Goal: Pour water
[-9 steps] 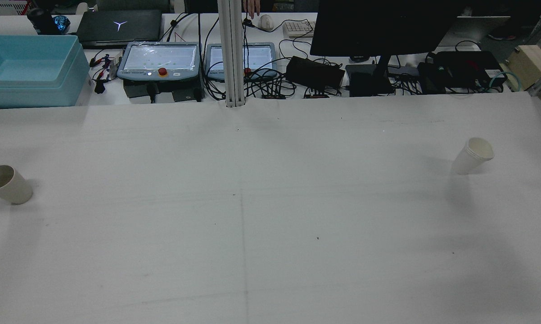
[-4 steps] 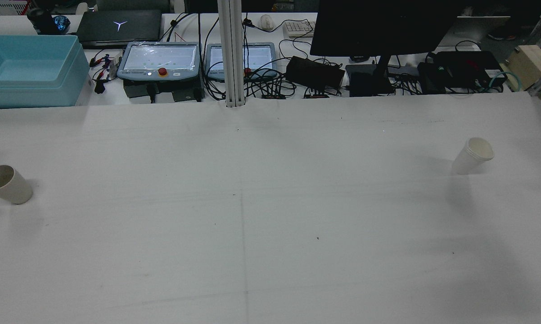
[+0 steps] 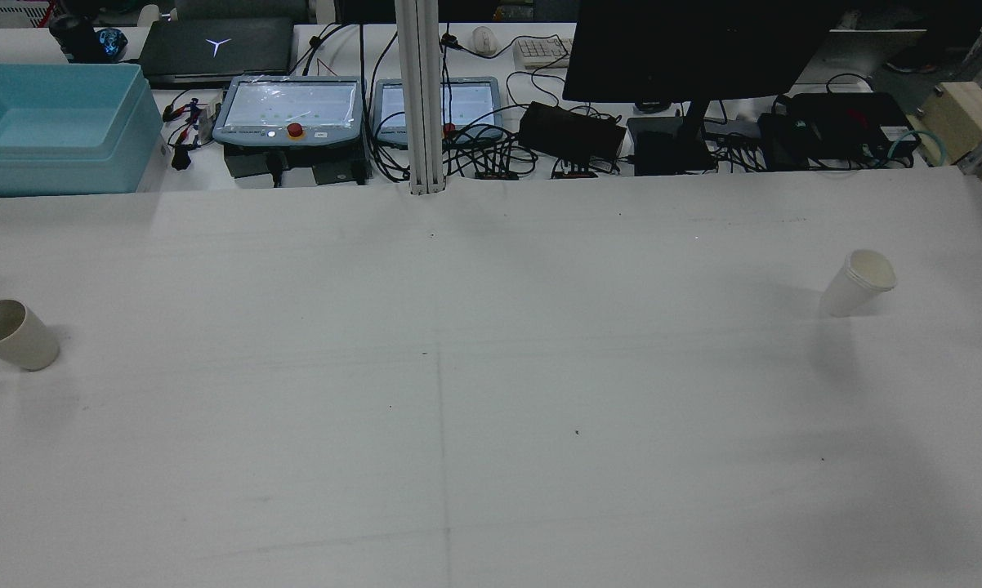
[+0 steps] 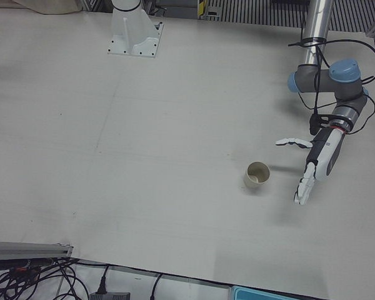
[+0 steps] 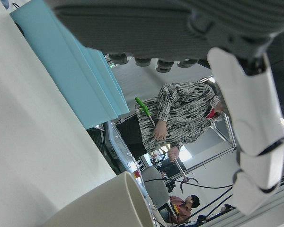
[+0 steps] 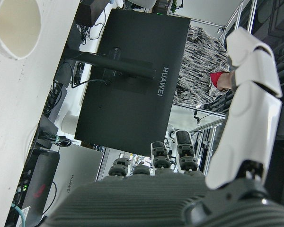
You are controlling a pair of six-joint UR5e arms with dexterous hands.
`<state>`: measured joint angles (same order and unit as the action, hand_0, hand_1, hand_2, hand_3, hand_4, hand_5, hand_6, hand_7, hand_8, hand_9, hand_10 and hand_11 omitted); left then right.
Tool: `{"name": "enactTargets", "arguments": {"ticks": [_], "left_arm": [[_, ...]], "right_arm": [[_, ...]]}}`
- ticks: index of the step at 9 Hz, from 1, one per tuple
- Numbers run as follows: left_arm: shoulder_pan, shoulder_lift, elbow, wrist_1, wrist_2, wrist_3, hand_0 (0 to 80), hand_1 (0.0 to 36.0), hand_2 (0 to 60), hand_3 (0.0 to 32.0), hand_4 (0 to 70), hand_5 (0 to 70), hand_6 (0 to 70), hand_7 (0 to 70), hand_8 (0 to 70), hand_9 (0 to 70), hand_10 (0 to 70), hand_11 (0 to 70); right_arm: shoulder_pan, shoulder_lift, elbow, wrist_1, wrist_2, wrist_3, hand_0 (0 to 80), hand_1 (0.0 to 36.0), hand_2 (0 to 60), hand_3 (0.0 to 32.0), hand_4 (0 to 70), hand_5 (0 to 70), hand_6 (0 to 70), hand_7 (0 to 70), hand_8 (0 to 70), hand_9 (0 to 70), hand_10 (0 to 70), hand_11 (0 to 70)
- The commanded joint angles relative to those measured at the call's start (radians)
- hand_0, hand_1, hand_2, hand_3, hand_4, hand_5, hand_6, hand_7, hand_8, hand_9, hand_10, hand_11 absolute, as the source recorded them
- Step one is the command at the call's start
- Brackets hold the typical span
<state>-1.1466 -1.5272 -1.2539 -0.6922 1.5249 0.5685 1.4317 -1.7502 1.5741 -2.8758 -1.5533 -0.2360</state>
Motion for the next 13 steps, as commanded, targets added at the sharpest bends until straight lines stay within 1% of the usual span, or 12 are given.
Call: {"name": "enactTargets", "arguments": {"ticks": [1,3,4,6,9,11,13], "left_arm": [[0.056,-0.025,0.022,-0.003,0.004,0.028,45.7,15.2,20.8,0.0,2.7,0.0,0.1,4.5,0.0,0.0,0.0,0.4],[0.057,-0.077,0.054,0.028,0.003,0.03,42.9,13.8,22.1,0.0,3.9,0.0,0.1,4.9,0.0,0.0,0.0,0.5],[0.057,-0.097,0.08,0.028,0.003,0.039,42.9,13.7,21.6,0.0,3.7,0.0,0.3,5.2,0.0,0.0,0.0,0.5],[0.057,-0.102,0.087,0.028,0.003,0.059,43.6,14.5,22.6,0.0,2.3,0.0,0.0,4.7,0.0,0.0,0.0,0.3],[0.068,-0.102,0.116,0.02,0.001,0.065,42.8,13.9,21.4,0.0,1.1,0.0,0.0,3.9,0.0,0.0,0.0,0.0],[0.07,-0.103,0.12,0.019,0.001,0.065,41.7,13.4,20.8,0.0,0.0,0.0,0.0,2.7,0.0,0.0,0.0,0.0],[0.086,-0.103,0.12,0.017,0.0,0.094,41.9,13.5,20.6,0.0,0.0,0.0,0.0,2.9,0.0,0.0,0.0,0.0]], "right_arm": [[-0.004,0.0,0.003,0.0,0.001,-0.015,50.5,20.5,20.4,0.0,4.9,25.4,9.2,13.4,0.8,1.2,4.0,7.9],[-0.005,0.0,0.001,0.0,0.001,-0.019,50.2,20.2,20.8,0.0,5.4,25.7,9.4,13.3,0.8,1.2,4.1,8.0],[-0.005,0.0,0.003,0.0,0.001,-0.02,50.0,20.2,20.8,0.0,5.1,25.4,9.3,13.3,0.8,1.2,4.2,8.1],[-0.008,0.001,0.003,0.0,0.001,-0.023,50.3,20.4,20.8,0.0,5.3,25.6,9.3,13.3,0.8,1.2,4.0,7.9],[-0.01,0.001,0.003,0.0,0.001,-0.029,50.5,20.5,21.0,0.0,5.9,25.8,9.5,13.5,0.9,1.3,4.1,7.9],[-0.013,0.001,0.004,0.0,0.001,-0.032,50.5,20.5,21.1,0.0,5.9,26.2,9.5,13.7,0.9,1.3,4.1,8.0],[-0.011,0.001,0.009,0.0,0.001,-0.04,50.5,20.6,21.1,0.0,6.0,26.3,9.7,14.1,0.9,1.4,4.2,8.1]]}}
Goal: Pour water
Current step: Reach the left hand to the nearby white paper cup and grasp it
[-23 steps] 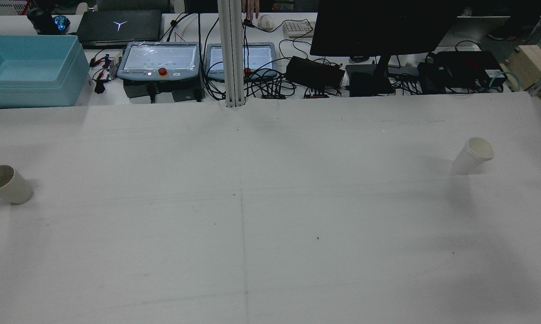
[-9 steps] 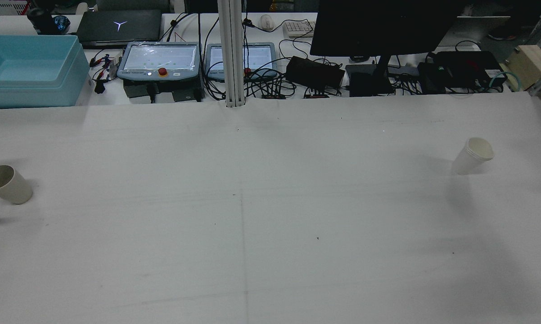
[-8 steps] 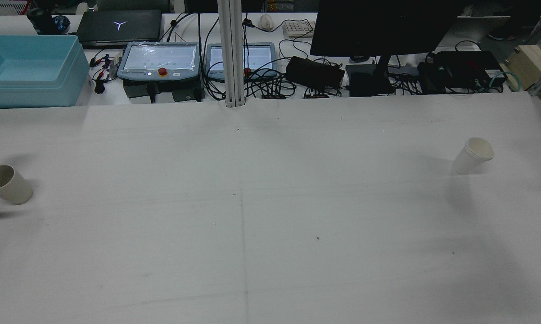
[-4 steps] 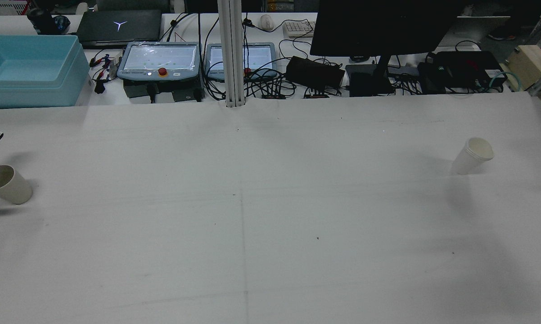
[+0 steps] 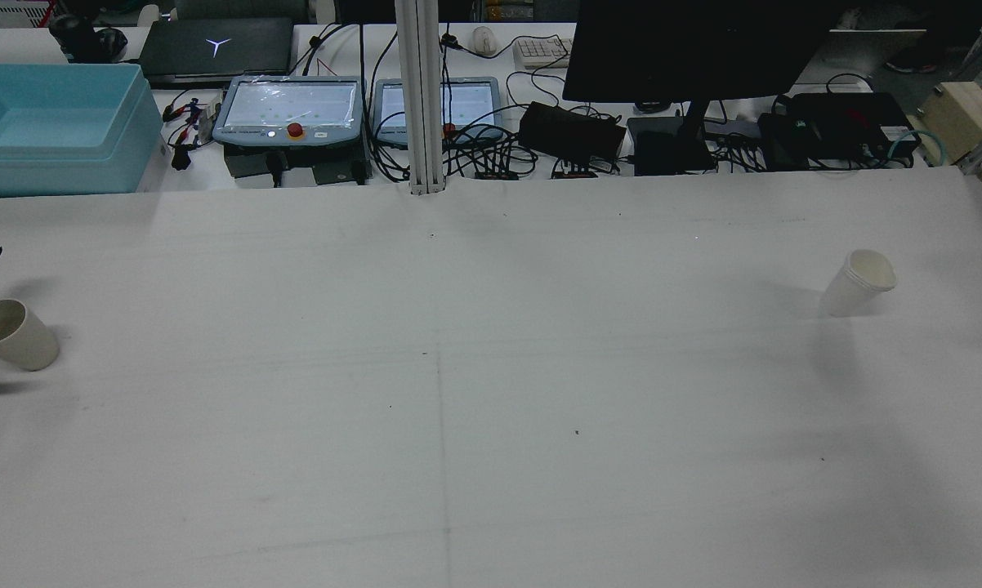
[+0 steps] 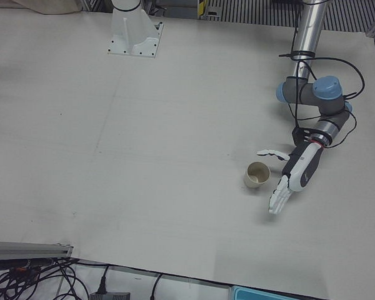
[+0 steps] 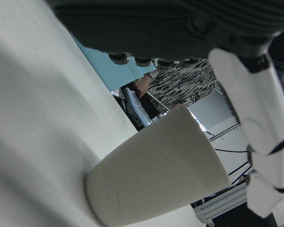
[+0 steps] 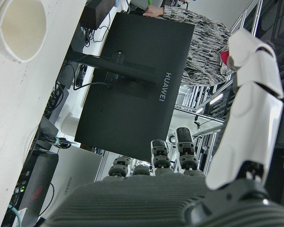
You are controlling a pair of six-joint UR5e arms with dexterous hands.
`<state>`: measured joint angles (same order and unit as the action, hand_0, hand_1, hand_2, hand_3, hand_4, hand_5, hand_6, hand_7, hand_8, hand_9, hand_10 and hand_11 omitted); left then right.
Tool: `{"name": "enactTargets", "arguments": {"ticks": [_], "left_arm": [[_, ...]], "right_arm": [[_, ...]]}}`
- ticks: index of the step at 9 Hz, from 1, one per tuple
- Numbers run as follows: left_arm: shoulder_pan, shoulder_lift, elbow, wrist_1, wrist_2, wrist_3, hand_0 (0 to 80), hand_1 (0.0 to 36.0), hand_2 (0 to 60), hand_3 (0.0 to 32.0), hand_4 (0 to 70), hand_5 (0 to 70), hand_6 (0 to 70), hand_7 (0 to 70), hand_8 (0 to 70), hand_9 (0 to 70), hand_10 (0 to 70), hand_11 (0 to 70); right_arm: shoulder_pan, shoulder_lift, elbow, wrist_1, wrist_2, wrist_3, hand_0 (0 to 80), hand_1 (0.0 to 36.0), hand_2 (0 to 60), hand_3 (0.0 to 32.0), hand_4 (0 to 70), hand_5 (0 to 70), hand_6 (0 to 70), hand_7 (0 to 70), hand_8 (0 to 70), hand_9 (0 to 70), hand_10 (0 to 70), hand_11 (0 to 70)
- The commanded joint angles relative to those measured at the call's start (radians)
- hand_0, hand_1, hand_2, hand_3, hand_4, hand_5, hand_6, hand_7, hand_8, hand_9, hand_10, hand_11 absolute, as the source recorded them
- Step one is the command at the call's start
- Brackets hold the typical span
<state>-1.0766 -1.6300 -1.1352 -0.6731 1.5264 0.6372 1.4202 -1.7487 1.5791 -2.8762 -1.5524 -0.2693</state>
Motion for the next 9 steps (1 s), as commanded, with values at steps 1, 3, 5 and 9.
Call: {"name": "enactTargets", "arguments": {"ticks": [1,3,5,9], "left_arm": [[0.042,-0.002,0.0,-0.002,-0.006,0.024,41.6,13.4,21.1,0.0,0.0,0.0,0.0,3.0,0.0,0.0,0.0,0.0],[0.046,-0.014,0.0,0.006,-0.008,0.026,43.0,14.0,20.6,0.0,0.0,0.0,0.0,3.2,0.0,0.0,0.0,0.0],[0.046,-0.024,0.0,0.009,-0.008,0.024,44.1,14.6,20.8,0.0,0.3,0.0,0.0,3.7,0.0,0.0,0.0,0.0],[0.046,-0.04,0.002,0.029,-0.009,0.024,44.4,14.9,21.8,0.0,2.4,0.0,0.1,4.7,0.0,0.0,0.0,0.4]], "right_arm": [[0.0,0.0,0.004,0.0,0.0,-0.007,50.6,20.6,20.9,0.0,6.0,26.4,9.6,13.8,0.9,1.3,4.2,8.1],[0.002,0.0,0.004,0.0,0.0,-0.007,50.6,20.6,20.8,0.0,5.3,26.2,9.3,13.9,0.8,1.3,3.9,7.7],[0.002,0.0,0.004,0.0,0.0,-0.007,50.5,20.6,20.6,0.0,4.7,26.1,9.0,13.3,0.8,1.2,4.1,8.0],[0.002,0.0,0.004,0.0,0.0,-0.008,50.5,20.6,20.3,0.0,4.1,25.6,8.6,12.8,0.7,1.1,3.8,7.7]]}}
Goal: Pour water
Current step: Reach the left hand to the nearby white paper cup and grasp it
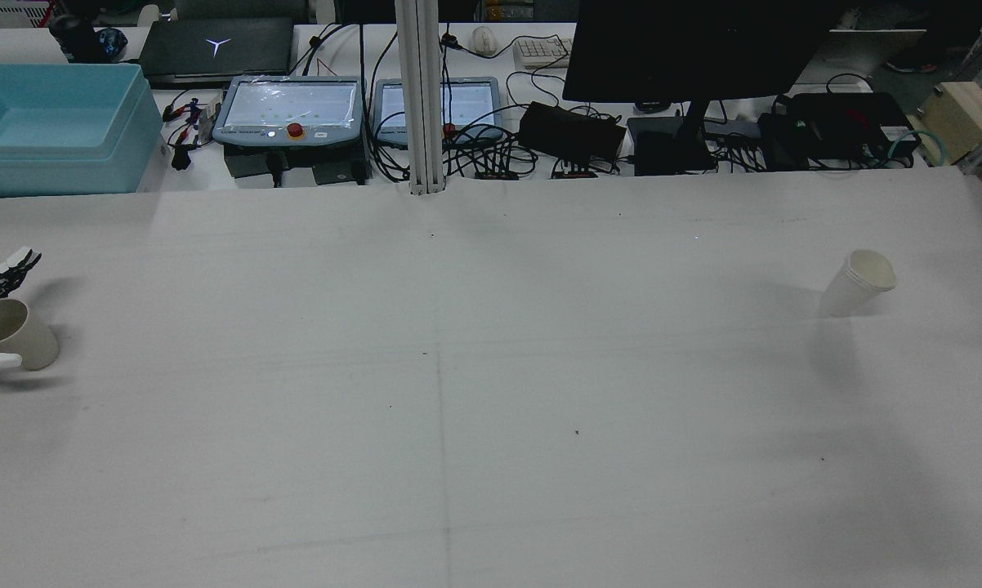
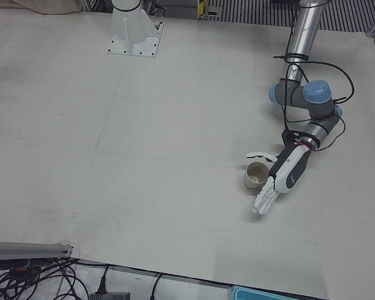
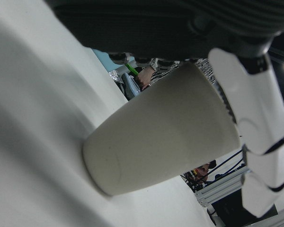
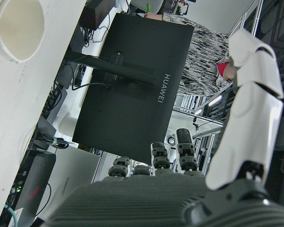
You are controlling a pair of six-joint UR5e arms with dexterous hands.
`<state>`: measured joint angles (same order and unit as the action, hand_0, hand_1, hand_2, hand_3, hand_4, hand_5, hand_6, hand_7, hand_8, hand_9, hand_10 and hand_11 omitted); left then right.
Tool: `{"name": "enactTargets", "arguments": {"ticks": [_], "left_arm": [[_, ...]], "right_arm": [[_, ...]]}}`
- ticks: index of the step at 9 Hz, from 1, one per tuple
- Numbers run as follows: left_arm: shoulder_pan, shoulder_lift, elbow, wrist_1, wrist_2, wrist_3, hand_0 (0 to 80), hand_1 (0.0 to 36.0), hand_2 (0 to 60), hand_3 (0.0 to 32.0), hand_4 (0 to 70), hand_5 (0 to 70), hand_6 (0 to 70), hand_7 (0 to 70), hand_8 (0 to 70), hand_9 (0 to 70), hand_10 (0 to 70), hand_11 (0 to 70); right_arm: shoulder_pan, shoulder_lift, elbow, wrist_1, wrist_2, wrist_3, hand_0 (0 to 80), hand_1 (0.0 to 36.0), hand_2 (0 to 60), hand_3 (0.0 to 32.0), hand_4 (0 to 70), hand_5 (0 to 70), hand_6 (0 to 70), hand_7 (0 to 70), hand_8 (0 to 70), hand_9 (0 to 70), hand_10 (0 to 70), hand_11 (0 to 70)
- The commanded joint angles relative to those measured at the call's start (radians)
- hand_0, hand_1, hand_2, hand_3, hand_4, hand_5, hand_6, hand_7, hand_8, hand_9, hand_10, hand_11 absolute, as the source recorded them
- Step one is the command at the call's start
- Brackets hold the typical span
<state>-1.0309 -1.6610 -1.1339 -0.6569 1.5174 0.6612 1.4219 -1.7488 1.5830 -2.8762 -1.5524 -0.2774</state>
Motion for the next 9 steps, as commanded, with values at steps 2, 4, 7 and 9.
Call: {"name": "enactTargets", "arguments": {"ticks": [2,4,7,9], "left_arm": [[0.0,-0.023,0.0,0.032,0.0,0.001,45.5,14.8,21.2,0.0,5.2,3.2,0.6,5.2,0.0,0.0,0.0,0.8],[0.017,-0.029,0.005,0.049,-0.002,0.002,45.3,14.4,22.9,0.0,10.9,43.5,0.6,4.5,0.0,0.0,0.4,1.8],[0.022,-0.036,0.002,0.075,-0.002,0.0,46.1,15.0,25.2,0.0,17.4,70.0,1.4,5.4,0.0,0.0,1.5,3.1],[0.023,-0.036,0.0,0.08,-0.005,-0.002,45.8,13.7,27.2,0.0,29.0,70.0,3.5,9.5,0.0,0.5,2.4,4.0]], "right_arm": [[0.0,0.0,0.0,0.0,0.0,-0.002,50.4,20.3,20.0,0.0,4.3,26.1,8.8,12.9,0.7,1.1,4.1,8.0],[-0.001,0.0,0.0,0.0,0.0,0.0,50.4,20.3,20.2,0.0,4.5,26.0,8.8,13.0,0.7,1.2,4.1,8.1],[0.0,0.0,0.002,0.0,0.0,0.0,50.5,20.5,20.0,0.0,4.3,26.6,8.6,12.9,0.7,1.1,4.2,8.2],[0.002,-0.002,0.003,0.0,0.0,0.001,50.5,20.6,20.2,0.0,4.1,26.4,8.4,12.9,0.6,1.1,4.0,7.9]]}}
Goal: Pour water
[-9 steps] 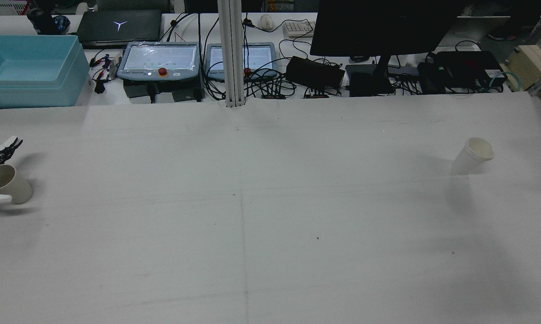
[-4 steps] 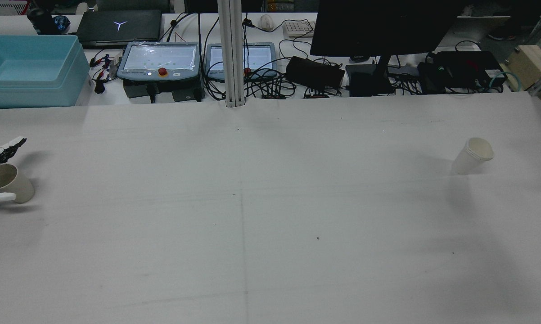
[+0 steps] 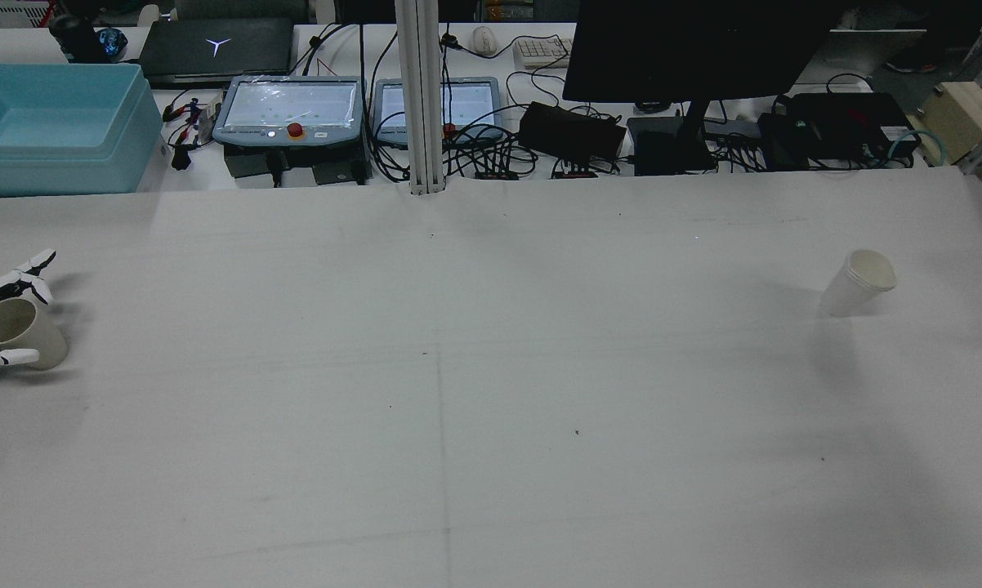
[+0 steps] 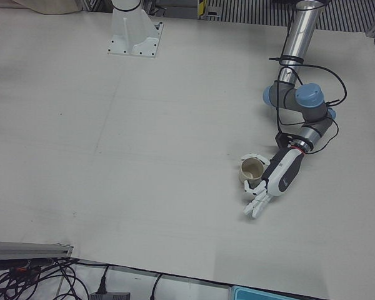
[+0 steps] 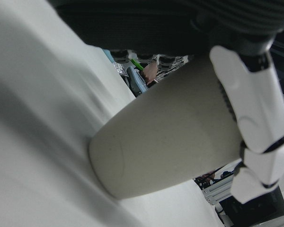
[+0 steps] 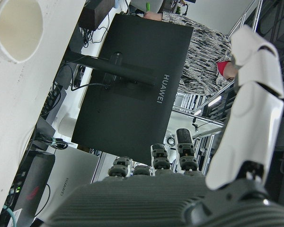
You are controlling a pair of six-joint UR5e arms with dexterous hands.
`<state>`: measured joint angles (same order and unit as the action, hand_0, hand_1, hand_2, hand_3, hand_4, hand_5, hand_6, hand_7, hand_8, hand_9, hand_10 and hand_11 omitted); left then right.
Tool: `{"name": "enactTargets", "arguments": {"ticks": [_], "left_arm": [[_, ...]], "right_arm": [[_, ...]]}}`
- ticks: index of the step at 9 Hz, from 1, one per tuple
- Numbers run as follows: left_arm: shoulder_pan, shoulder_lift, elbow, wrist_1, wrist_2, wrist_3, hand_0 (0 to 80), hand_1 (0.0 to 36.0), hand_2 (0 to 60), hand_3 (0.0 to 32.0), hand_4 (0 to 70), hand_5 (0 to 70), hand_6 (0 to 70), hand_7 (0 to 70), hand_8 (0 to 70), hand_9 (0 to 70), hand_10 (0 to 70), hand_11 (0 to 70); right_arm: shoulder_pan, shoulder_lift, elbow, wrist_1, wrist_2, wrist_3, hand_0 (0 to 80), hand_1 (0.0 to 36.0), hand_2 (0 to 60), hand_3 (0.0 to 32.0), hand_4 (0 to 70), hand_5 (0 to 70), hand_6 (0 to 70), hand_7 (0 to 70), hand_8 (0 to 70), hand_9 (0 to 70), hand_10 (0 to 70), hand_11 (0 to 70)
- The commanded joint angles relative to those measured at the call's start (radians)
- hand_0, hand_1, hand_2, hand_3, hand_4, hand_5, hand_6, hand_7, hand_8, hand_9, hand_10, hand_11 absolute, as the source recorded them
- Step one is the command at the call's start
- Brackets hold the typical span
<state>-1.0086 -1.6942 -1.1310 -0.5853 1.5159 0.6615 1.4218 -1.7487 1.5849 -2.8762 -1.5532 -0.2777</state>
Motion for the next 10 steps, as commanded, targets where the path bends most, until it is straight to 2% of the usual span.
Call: {"name": "enactTargets", "arguments": {"ticks": [1,2,4,6,8,10], "left_arm": [[-0.001,-0.002,-0.007,0.01,-0.003,-0.003,46.3,14.0,27.8,0.0,35.5,70.0,4.2,10.5,0.0,0.7,2.8,4.4],[-0.001,-0.002,-0.012,0.01,-0.003,-0.006,47.3,16.9,34.0,0.0,38.0,70.0,4.4,10.6,0.0,0.7,2.9,4.7],[-0.001,-0.002,-0.016,0.009,-0.005,-0.013,47.0,24.0,60.0,0.0,38.9,70.0,4.6,11.1,0.0,0.8,3.2,5.5],[-0.002,-0.002,-0.023,0.007,-0.003,-0.019,47.1,25.3,60.0,0.0,38.3,70.0,4.4,10.9,0.0,0.7,2.9,5.2],[-0.002,-0.001,-0.052,0.045,-0.003,-0.066,46.9,26.8,60.0,0.0,38.3,70.0,4.2,10.6,0.0,0.7,2.8,5.1],[-0.004,0.002,-0.11,0.097,-0.002,-0.1,47.0,28.0,60.0,0.0,38.3,70.0,4.0,10.1,0.0,0.6,2.6,4.9]], "right_arm": [[0.006,-0.002,0.009,0.0,0.001,0.003,50.5,20.6,20.0,0.0,4.0,26.2,8.3,12.7,0.6,1.1,3.9,7.7],[0.011,-0.002,0.013,0.0,0.001,0.006,50.6,20.6,20.0,0.0,3.9,25.9,8.2,12.6,0.6,1.1,3.9,7.7],[0.02,-0.003,0.029,0.0,0.001,0.011,50.5,20.5,20.0,0.0,4.0,26.1,8.3,12.4,0.6,1.0,3.8,7.7],[0.026,-0.011,0.038,0.0,0.001,0.012,50.6,20.6,20.2,0.0,4.2,26.5,8.5,12.4,0.7,1.0,3.7,7.5],[0.038,-0.012,0.041,0.0,-0.001,0.012,50.5,20.5,20.2,0.0,4.7,26.8,8.6,12.6,0.7,1.1,3.7,7.4],[0.039,-0.035,0.023,0.0,-0.001,0.009,50.4,20.3,20.5,0.0,5.3,27.4,8.9,12.8,0.7,1.1,3.7,7.5]]}}
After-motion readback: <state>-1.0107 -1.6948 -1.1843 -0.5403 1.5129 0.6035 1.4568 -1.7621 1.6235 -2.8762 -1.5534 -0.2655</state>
